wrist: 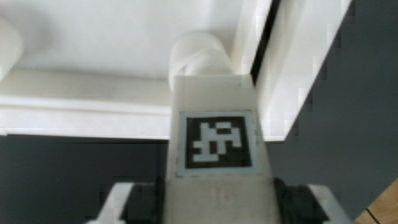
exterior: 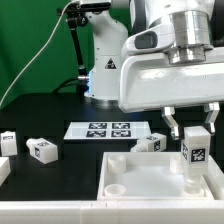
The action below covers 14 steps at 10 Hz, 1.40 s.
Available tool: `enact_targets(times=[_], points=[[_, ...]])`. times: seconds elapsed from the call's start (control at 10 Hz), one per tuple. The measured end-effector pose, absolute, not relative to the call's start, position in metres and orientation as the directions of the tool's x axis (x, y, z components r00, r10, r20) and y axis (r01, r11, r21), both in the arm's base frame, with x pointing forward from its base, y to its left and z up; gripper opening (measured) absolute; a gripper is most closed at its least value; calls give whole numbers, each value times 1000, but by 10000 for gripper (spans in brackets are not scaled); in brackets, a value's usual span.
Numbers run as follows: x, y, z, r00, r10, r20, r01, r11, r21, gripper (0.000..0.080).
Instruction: Assemble one leg
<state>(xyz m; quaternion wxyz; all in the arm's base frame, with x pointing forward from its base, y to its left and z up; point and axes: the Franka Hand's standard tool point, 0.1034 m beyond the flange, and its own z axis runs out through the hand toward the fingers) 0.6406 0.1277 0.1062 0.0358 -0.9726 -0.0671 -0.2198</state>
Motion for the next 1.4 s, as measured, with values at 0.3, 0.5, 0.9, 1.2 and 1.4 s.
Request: enact_targets(times=[0.3,0.5,0.9,1.2,1.4], points=[[645,127,106,889,113,444,146,-989,-39,282],[646,127,106,888,114,445,146,-988,-38,282],[645,127,102,880,120,460,153,-988,-34,282],[644,128,96,881,121,457,153,-988,-34,282],[643,127,90,880,120,460,152,-988,-33,282]])
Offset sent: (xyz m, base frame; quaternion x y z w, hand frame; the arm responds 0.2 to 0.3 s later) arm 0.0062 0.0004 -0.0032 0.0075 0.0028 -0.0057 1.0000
